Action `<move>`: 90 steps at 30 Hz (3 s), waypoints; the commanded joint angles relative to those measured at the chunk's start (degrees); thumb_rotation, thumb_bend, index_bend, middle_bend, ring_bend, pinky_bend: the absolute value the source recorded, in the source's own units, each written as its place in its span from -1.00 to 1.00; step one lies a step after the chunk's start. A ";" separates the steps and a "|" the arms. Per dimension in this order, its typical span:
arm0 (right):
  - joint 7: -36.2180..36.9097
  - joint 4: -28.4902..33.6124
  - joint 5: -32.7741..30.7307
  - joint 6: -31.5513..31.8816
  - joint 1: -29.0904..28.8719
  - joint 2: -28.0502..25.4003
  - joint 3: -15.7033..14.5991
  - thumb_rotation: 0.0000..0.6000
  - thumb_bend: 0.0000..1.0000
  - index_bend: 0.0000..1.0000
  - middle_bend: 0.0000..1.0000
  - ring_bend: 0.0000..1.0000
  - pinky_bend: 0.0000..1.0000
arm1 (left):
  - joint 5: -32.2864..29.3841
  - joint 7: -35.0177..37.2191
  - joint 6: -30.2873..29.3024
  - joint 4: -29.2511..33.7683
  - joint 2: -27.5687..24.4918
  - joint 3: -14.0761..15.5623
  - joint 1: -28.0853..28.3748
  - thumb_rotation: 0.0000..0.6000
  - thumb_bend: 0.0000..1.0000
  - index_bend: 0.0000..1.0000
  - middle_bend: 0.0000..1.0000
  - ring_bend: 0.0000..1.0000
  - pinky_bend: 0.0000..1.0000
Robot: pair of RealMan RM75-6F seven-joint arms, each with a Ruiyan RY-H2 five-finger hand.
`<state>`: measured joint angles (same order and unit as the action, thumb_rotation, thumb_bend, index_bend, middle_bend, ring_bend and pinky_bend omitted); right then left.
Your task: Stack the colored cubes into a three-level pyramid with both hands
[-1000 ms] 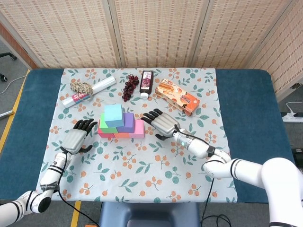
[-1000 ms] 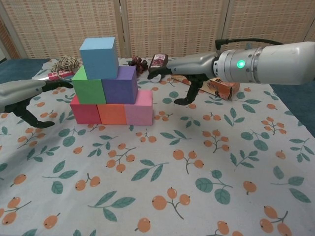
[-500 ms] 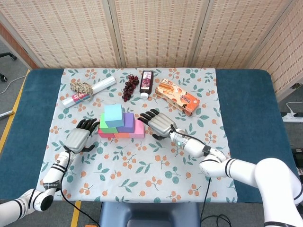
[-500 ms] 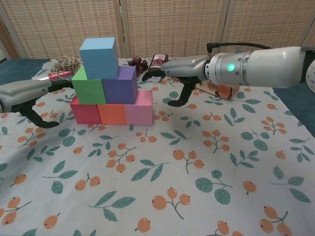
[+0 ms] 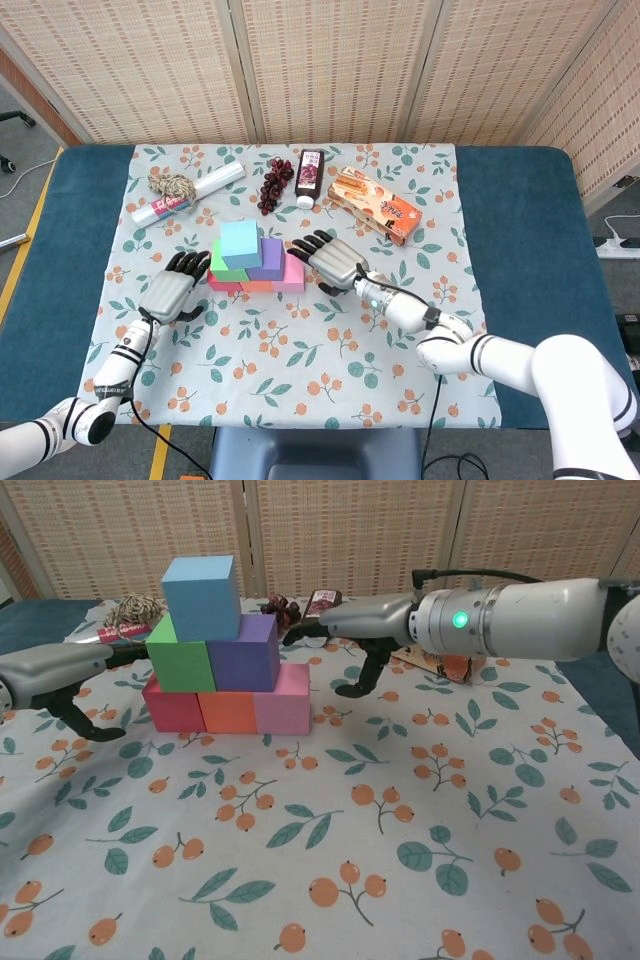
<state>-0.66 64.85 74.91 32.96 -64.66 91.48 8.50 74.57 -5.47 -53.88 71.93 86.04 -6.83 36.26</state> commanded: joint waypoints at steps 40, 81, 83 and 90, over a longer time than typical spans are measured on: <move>-3.72 3.92 -1.68 0.88 2.32 -3.61 -0.93 1.00 -0.31 -1.00 -1.00 -1.00 -1.00 | 0.03 1.66 -2.97 0.93 -1.71 0.96 -1.88 1.00 -0.40 -0.88 -1.00 -1.00 -1.00; -3.21 -1.38 -3.42 -2.03 3.85 2.84 -1.93 1.00 -0.31 -1.00 -1.00 -1.00 -1.00 | -0.87 3.99 3.54 -7.19 4.10 1.98 -1.35 1.00 -0.40 -0.88 -1.00 -1.00 -1.00; -2.96 -1.69 -3.29 -2.16 3.78 3.07 -1.86 1.00 -0.31 -1.00 -1.00 -1.00 -1.00 | -0.69 3.98 3.46 -7.13 4.13 2.02 -1.32 1.00 -0.40 -0.88 -1.00 -1.00 -1.00; -2.29 -2.85 -2.67 -2.41 3.65 3.93 -1.78 1.00 -0.31 -1.00 -1.00 -1.00 -1.00 | -0.50 3.47 3.91 -6.67 4.36 1.95 -0.76 1.00 -0.40 -0.88 -1.00 -1.00 -1.00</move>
<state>-3.02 62.09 72.19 30.62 -60.99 95.34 6.72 74.08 -1.99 -49.99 65.26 90.38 -4.87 35.49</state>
